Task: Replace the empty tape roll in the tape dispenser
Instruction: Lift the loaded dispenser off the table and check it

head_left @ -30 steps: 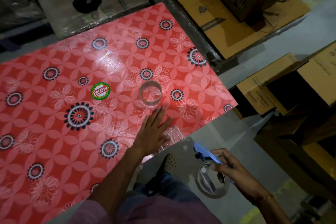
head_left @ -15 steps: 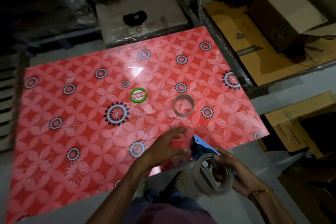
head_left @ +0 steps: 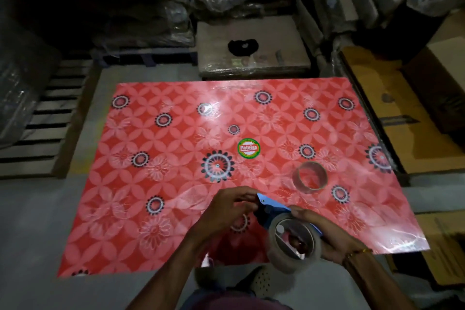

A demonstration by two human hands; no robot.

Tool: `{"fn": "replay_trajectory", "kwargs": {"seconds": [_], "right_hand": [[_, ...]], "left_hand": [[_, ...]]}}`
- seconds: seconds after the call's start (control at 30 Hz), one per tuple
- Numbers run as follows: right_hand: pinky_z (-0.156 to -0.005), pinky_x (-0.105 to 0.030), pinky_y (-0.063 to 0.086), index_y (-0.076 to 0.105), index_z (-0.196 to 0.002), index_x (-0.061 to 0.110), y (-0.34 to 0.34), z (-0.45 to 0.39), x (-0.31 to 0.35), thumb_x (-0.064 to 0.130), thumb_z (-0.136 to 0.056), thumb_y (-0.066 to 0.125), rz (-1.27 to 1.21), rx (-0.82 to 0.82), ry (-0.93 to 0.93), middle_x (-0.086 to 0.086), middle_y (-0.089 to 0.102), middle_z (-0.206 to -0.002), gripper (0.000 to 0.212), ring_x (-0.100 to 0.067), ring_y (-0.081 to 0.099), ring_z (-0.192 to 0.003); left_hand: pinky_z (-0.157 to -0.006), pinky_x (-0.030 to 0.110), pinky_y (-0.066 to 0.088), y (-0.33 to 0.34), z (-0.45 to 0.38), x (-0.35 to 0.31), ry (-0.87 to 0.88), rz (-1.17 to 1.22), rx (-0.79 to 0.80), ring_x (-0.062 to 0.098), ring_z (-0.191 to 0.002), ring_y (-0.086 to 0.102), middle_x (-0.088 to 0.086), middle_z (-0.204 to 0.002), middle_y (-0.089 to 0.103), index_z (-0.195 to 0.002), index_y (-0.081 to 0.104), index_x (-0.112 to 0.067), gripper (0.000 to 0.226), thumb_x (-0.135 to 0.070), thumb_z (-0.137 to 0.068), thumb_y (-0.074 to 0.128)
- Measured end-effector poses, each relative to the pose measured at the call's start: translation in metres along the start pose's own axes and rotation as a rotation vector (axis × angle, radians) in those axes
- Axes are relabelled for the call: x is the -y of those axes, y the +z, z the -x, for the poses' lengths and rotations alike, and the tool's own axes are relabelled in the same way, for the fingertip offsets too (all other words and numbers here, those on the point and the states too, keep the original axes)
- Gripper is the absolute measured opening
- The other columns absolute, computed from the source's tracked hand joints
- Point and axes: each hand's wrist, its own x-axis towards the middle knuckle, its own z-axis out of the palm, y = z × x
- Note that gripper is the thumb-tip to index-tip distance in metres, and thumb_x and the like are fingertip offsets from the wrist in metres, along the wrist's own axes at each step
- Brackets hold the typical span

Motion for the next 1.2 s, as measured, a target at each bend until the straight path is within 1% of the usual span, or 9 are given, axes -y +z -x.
{"fn": "replay_trajectory", "kwargs": {"seconds": [0.1,0.23,0.37,0.53,0.67,0.73,0.8,0.93,1.2], "right_hand": [[-0.082,-0.041,0.062,0.069,-0.125,-0.001,0.013,-0.02,0.012,0.029,-0.081,0.086,0.077,-0.006,0.002,-0.023,0.074,-0.117,0.056,-0.03,0.075,-0.094],[-0.087,-0.035,0.056,0.075,-0.115,0.006,0.042,-0.048,0.026,0.037,-0.083,0.084,0.507,-0.083,-0.144,-0.023,0.074,-0.116,0.045,-0.023,0.07,-0.097],[-0.085,-0.03,0.05,0.078,-0.111,0.008,0.067,-0.08,0.037,0.018,-0.098,0.068,0.854,-0.142,-0.301,-0.006,0.077,-0.103,0.019,-0.01,0.065,-0.092],[-0.082,-0.029,0.05,0.078,-0.113,0.011,0.102,-0.127,0.059,0.012,-0.098,0.068,1.279,-0.128,-0.392,-0.005,0.078,-0.103,0.018,-0.006,0.063,-0.089],[-0.084,-0.038,0.054,0.075,-0.119,0.011,0.121,-0.156,0.072,0.014,-0.098,0.068,1.391,-0.149,-0.441,-0.011,0.078,-0.108,0.022,-0.022,0.069,-0.09],[-0.079,-0.037,0.053,0.075,-0.116,0.01,0.126,-0.168,0.081,0.012,-0.098,0.066,1.459,-0.148,-0.447,-0.008,0.078,-0.103,0.02,-0.027,0.07,-0.09],[-0.076,-0.029,0.052,0.073,-0.117,0.009,0.13,-0.178,0.09,0.01,-0.1,0.063,1.513,-0.139,-0.433,-0.005,0.075,-0.102,0.02,-0.024,0.069,-0.091],[-0.085,-0.038,0.057,0.071,-0.123,0.009,0.134,-0.192,0.098,0.014,-0.102,0.06,1.602,-0.154,-0.434,-0.01,0.076,-0.112,0.025,-0.027,0.072,-0.098],[-0.07,-0.028,0.055,0.074,-0.118,0.021,0.127,-0.197,0.091,0.02,-0.1,0.062,1.616,-0.222,-0.495,0.008,0.072,-0.095,0.022,-0.016,0.071,-0.081]], "left_hand": [[-0.08,0.024,0.056,-0.021,0.0,0.009,0.011,-0.033,-0.065,0.0,-0.086,0.07,-0.019,-0.093,0.074,-0.091,0.07,-0.04,0.022,-0.025,-0.076,0.068],[-0.074,0.018,0.053,-0.043,0.001,0.026,-0.05,0.024,-0.158,-0.006,-0.075,0.067,-0.024,-0.08,0.073,-0.083,0.069,-0.041,0.024,-0.021,-0.069,0.072],[-0.071,0.016,0.051,-0.07,0.002,0.042,-0.067,0.023,-0.222,-0.005,-0.073,0.066,-0.019,-0.077,0.073,-0.082,0.069,-0.034,0.02,-0.018,-0.07,0.071],[-0.075,0.018,0.053,-0.106,0.001,0.061,-0.068,0.002,-0.304,0.0,-0.077,0.069,-0.011,-0.08,0.075,-0.087,0.072,-0.023,0.016,-0.013,-0.075,0.073],[-0.072,0.029,0.054,-0.122,-0.004,0.07,-0.108,0.02,-0.388,0.012,-0.076,0.071,-0.001,-0.079,0.076,-0.088,0.07,-0.017,0.018,-0.002,-0.078,0.073],[-0.071,0.027,0.055,-0.127,-0.008,0.071,-0.127,0.045,-0.41,0.015,-0.078,0.073,-0.001,-0.078,0.077,-0.086,0.07,-0.019,0.018,-0.004,-0.077,0.073],[-0.071,0.022,0.055,-0.131,-0.013,0.07,-0.146,0.04,-0.413,0.012,-0.078,0.073,-0.003,-0.078,0.077,-0.083,0.07,-0.022,0.018,-0.007,-0.075,0.075],[-0.072,0.027,0.059,-0.129,-0.019,0.071,-0.196,0.075,-0.411,0.014,-0.079,0.074,-0.002,-0.078,0.077,-0.081,0.069,-0.019,0.015,-0.007,-0.076,0.076],[-0.072,0.036,0.058,-0.135,-0.026,0.075,-0.204,0.01,-0.339,0.013,-0.079,0.073,-0.006,-0.079,0.077,-0.084,0.071,-0.021,0.01,-0.016,-0.077,0.076]]}}
